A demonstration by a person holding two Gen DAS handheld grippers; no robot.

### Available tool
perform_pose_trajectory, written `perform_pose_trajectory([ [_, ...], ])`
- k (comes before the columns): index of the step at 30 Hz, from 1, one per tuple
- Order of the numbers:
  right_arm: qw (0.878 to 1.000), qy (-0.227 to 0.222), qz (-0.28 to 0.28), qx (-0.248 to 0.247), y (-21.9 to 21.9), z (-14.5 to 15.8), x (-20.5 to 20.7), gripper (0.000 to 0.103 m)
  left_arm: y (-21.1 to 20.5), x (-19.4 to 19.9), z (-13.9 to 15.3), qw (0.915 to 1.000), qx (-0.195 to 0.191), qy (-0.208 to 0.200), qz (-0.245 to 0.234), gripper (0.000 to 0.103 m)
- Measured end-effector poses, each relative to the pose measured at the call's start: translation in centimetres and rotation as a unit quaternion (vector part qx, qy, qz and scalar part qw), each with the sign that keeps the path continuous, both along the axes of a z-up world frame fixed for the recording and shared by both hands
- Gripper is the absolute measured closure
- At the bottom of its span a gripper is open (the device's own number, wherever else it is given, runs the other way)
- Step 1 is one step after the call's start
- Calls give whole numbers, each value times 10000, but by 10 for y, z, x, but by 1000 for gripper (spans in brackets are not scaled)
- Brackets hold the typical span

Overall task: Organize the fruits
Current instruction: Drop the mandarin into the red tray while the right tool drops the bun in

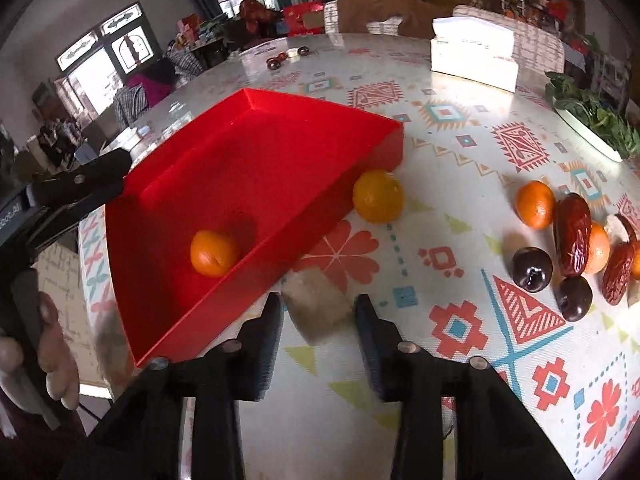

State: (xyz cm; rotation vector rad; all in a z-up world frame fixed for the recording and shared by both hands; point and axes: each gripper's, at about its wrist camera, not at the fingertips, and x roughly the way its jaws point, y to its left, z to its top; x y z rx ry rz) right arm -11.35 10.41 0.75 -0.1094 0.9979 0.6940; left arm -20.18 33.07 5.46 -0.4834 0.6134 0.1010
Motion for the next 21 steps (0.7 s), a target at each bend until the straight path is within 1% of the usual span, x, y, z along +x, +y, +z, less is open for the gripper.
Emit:
perform_pose_trajectory([
  [4,9997,-110,-166,165,-12,9,-2,64,6,-6,3,9999,-79,-75,69,40],
  [7,9987,-273,-268,324,-19,25,-6,64,6,-9,2,9999,-60,-73,105,40],
  [9,9978,-374,-169,523,-18,40,-10,64,8,-10,1,9998,-86,-67,137,40],
  [11,9973,-324,35,652,-8,47,-13,63,9,-12,0,9998,-132,-53,156,40],
  [14,9961,-112,413,775,21,46,-15,63,9,-14,1,9998,-109,-39,156,40],
  [16,9959,-108,546,710,40,43,-16,63,9,-16,1,9998,-84,-31,167,39],
  [18,9958,-140,650,626,56,40,-14,63,9,-17,2,9998,-77,-32,183,36],
  [19,9959,-163,676,572,63,38,-12,63,9,-17,2,9998,-74,-32,189,34],
  [21,9965,-188,657,490,72,35,-8,63,9,-17,2,9998,-77,-35,189,34],
])
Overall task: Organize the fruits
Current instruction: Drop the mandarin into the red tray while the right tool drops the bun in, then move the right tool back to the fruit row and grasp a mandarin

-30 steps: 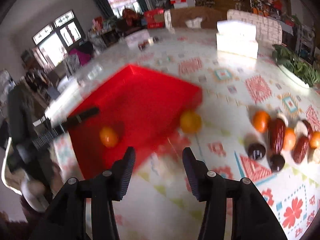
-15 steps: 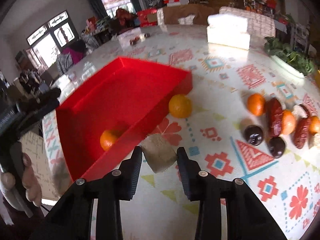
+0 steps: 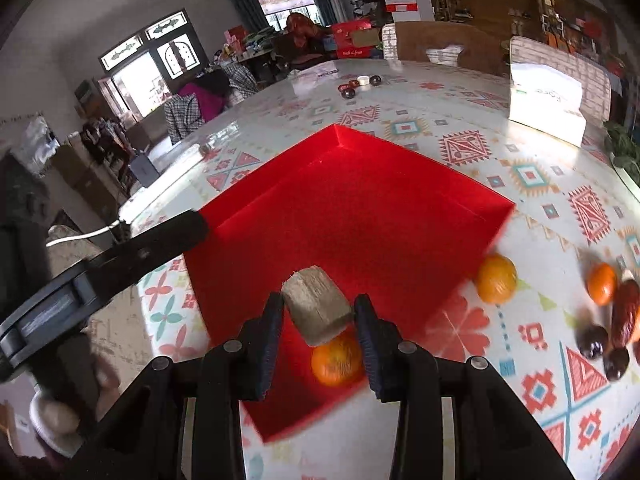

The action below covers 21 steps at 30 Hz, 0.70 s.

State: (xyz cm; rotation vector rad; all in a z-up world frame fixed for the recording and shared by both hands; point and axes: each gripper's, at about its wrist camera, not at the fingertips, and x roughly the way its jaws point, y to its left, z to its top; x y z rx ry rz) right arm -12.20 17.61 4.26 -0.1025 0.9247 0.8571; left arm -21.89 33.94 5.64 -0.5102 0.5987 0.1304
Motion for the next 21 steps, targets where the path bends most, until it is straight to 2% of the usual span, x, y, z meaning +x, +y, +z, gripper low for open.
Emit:
perform_pose_trajectory([
  [2,10000,-42,-77,8,1,0,4,61,0,0,0,10000,-5,11,-15,33],
  [5,9996,-74,-205,150,-9,5,10,46,-3,0,0,10000,6,24,-28,33],
  [8,9987,-240,-376,263,-29,18,9,46,-3,0,0,10000,-2,25,-23,31],
  [10,9961,-449,-697,300,-51,27,13,43,-4,0,0,10000,-39,22,-16,30],
  [12,9923,-609,-1015,353,-72,30,22,35,-7,1,-1,10000,-88,29,-35,30],
  [15,9890,-465,-1399,107,-96,22,39,35,-14,3,-3,9999,-83,43,-129,30],
  [18,9921,-206,-1240,-2,-98,7,47,35,-22,6,-2,9997,-35,50,-233,30],
  [21,9918,-381,-1140,-431,-88,-8,48,36,-24,7,-1,9996,4,64,-267,30],
])
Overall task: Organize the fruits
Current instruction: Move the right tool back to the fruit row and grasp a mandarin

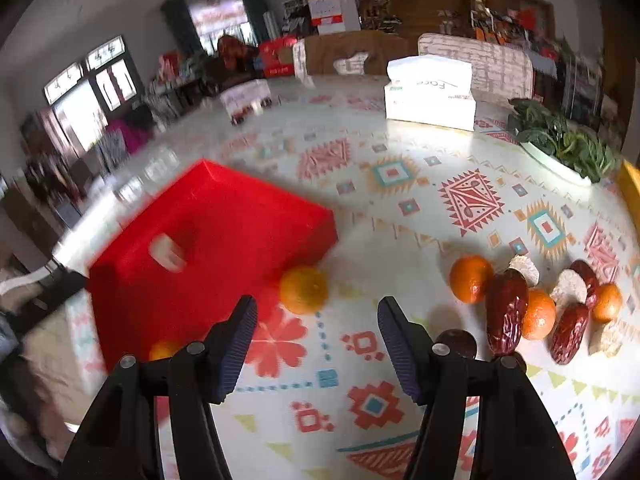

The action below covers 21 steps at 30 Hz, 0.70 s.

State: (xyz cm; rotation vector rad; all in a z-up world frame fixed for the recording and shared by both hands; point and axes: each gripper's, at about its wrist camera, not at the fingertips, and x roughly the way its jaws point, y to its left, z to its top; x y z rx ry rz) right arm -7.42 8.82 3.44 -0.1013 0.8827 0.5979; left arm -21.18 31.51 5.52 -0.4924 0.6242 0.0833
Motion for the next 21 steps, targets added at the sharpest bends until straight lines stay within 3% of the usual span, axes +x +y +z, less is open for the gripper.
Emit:
perform_pose_trajectory([
  [3,9992,-169,77,-355,9,-12,4,38,-1,1,-1,10000,13,15,-3,30],
  [8,9987,-159,272,-409,18,-22,13,40,-4,7,-3,9999,18,78,-78,30],
  [10,9985,-171,291,-422,23,-25,18,45,-8,9,-4,9999,40,102,-132,30],
  [13,9990,-24,333,-314,25,-30,25,56,-16,12,-3,9996,94,125,-223,30],
  [14,9990,114,358,-256,26,-33,28,67,-18,12,-2,9995,115,131,-246,30],
  [21,9995,251,18,203,-12,-22,18,67,-40,14,5,9984,261,141,-490,30],
])
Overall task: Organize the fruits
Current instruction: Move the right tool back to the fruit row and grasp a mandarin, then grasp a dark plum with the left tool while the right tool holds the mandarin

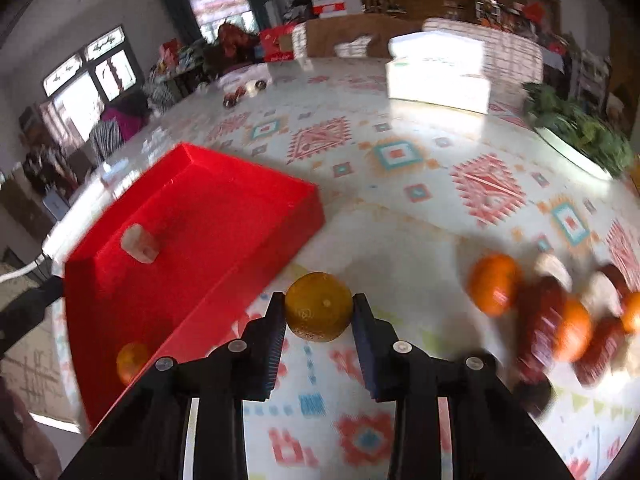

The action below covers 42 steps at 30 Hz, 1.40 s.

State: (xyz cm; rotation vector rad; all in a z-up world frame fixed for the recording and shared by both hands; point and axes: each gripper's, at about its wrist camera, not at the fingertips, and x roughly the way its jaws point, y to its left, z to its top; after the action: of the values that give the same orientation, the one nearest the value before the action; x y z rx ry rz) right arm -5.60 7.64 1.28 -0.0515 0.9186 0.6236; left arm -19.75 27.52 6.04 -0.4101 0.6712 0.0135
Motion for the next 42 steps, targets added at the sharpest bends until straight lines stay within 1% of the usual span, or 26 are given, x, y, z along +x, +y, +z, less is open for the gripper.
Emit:
perform_pose_trajectory([
  [3,9991,-15,-255,344,-41,16,-17,67,-18,4,2,9997,104,4,-226,30],
  [6,9965,-68,-619,555,-90,26,-35,67,-37,10,0,9988,63,72,-471,30],
  [10,9922,-90,-1149,481,-143,24,-50,67,-77,22,-7,9951,95,235,-954,30],
  [12,9898,-44,-1344,467,-165,19,-54,67,-100,33,-11,9909,54,318,-1305,30],
  [13,9881,30,-1446,515,-177,15,-55,67,-108,38,-13,9894,45,370,-1405,30],
  [15,9860,116,-1542,625,-192,10,-54,67,-130,52,-19,9865,228,457,-1557,30],
  [16,9846,161,-1585,724,-199,8,-55,67,-141,61,-22,9850,385,514,-1599,30],
  [17,9836,190,-1600,808,-204,6,-55,67,-151,68,-25,9840,445,573,-1628,30],
  [20,9821,206,-1588,987,-215,5,-55,67,-169,95,-28,9818,299,643,-1762,30],
  [21,9820,206,-1565,1039,-217,4,-55,67,-174,104,-28,9816,309,659,-1767,30],
  [24,9816,222,-1480,1184,-221,2,-54,67,-193,128,-28,9806,438,649,-1797,30],
  [26,9816,254,-1426,1247,-223,-1,-54,67,-205,144,-29,9808,606,640,-1741,30],
  [28,9810,323,-1375,1333,-224,-4,-52,67,-213,156,-32,9804,680,682,-1720,30],
  [29,9807,341,-1361,1360,-224,-4,-52,67,-216,164,-36,9796,714,765,-1714,33],
  [30,9804,343,-1341,1401,-224,-4,-52,67,-217,170,-40,9785,707,826,-1753,39],
  [31,9802,333,-1326,1429,-225,-4,-53,67,-218,171,-41,9788,725,794,-1745,41],
  [34,9801,356,-1277,1477,-225,-4,-53,67,-216,170,-38,9797,586,673,-1794,73],
  [35,9801,361,-1265,1484,-225,-4,-53,67,-214,169,-35,9810,670,645,-1704,77],
  [39,9809,354,-1258,1443,-223,-4,-53,67,-203,162,-33,9838,470,593,-1625,77],
  [42,9820,282,-1297,1345,-221,-2,-55,67,-186,150,-29,9866,149,500,-1543,79],
])
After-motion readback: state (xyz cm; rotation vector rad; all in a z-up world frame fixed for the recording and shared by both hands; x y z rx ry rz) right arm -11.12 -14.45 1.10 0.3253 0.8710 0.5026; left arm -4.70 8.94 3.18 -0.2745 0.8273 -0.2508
